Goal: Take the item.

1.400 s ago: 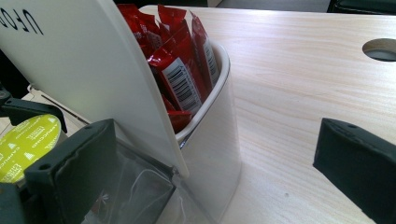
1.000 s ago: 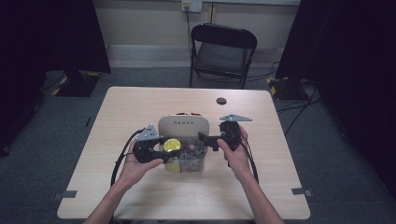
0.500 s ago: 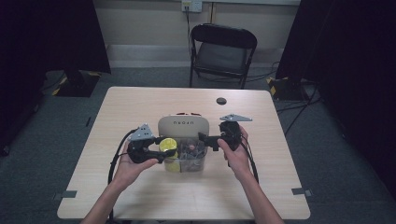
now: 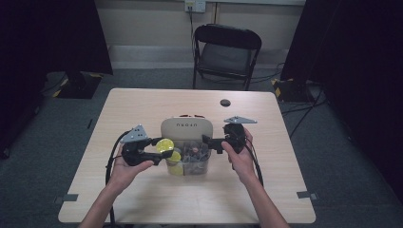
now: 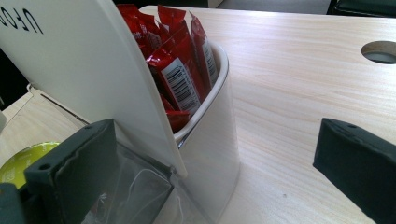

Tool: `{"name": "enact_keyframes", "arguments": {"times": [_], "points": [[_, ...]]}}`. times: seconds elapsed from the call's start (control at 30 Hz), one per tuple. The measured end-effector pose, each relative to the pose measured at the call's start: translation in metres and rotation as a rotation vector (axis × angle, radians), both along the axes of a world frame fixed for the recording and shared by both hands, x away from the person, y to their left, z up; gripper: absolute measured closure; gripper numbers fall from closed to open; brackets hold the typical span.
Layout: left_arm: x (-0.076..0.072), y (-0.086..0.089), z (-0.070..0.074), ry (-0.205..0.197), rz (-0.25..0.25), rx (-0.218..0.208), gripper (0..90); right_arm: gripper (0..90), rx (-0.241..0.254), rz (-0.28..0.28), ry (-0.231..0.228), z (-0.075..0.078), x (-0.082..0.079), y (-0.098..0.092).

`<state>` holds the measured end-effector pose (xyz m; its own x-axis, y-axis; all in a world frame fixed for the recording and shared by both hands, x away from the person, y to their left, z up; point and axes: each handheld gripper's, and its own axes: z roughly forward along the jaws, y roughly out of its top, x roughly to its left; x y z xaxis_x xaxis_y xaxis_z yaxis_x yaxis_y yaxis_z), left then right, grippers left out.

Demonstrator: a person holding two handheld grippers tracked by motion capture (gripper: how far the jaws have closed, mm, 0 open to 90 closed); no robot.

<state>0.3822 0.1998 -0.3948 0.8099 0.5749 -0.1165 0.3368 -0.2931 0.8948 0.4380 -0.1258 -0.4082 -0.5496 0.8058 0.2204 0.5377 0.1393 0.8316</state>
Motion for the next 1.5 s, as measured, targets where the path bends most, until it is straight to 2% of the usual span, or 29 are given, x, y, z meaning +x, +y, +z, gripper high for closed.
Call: {"name": "enact_keyframes", "arguments": {"times": [0.33, 0.67, 0.8, 1.1, 1.13, 1.5], "points": [[0.003, 0.020, 0.010, -0.003, 0.029, -0.035, 38.3, 0.0, 0.003, 0.001, 0.004, 0.000, 0.000, 0.000], [0.005, 0.032, 0.010, 0.005, 0.052, -0.030, 38.3, 0.0, 0.003, 0.002, 0.002, 0.000, 0.000, 0.000], [0.006, 0.037, 0.009, 0.011, 0.074, -0.015, 38.3, 0.0, 0.003, 0.003, -0.002, -0.001, 0.000, -0.001], [0.010, 0.051, 0.006, 0.017, 0.106, -0.024, 38.3, 0.0, 0.004, 0.005, -0.002, -0.001, 0.001, -0.001], [0.011, 0.052, 0.006, 0.013, 0.113, -0.014, 38.3, 0.0, 0.004, 0.005, -0.002, -0.001, 0.001, -0.001], [0.021, 0.065, -0.010, 0.045, 0.160, 0.006, 38.3, 0.0, 0.005, 0.004, 0.001, -0.001, 0.001, -0.001]]}}
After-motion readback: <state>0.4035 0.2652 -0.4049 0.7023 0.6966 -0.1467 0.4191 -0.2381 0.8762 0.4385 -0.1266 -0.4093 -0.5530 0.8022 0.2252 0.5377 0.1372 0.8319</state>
